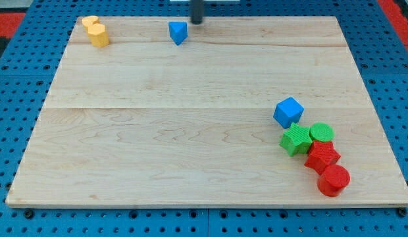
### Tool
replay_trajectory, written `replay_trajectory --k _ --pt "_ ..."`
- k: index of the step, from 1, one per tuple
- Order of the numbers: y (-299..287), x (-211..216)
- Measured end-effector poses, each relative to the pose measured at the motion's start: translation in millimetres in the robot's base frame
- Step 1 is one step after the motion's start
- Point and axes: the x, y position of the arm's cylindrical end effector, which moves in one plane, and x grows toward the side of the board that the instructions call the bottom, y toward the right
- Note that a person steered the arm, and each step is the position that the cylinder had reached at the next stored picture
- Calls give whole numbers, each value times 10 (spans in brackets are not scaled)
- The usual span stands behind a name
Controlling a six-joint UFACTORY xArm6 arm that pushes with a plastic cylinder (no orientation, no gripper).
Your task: Move the blue triangle towards blue cube
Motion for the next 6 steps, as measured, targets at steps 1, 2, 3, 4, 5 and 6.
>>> replay_trajectory --k 1,2,3,4,5,6 --pt "-169 328" --pt "-337 487" --pt "-200 794" --pt "299 690" --pt "504 682" --pt "902 1130"
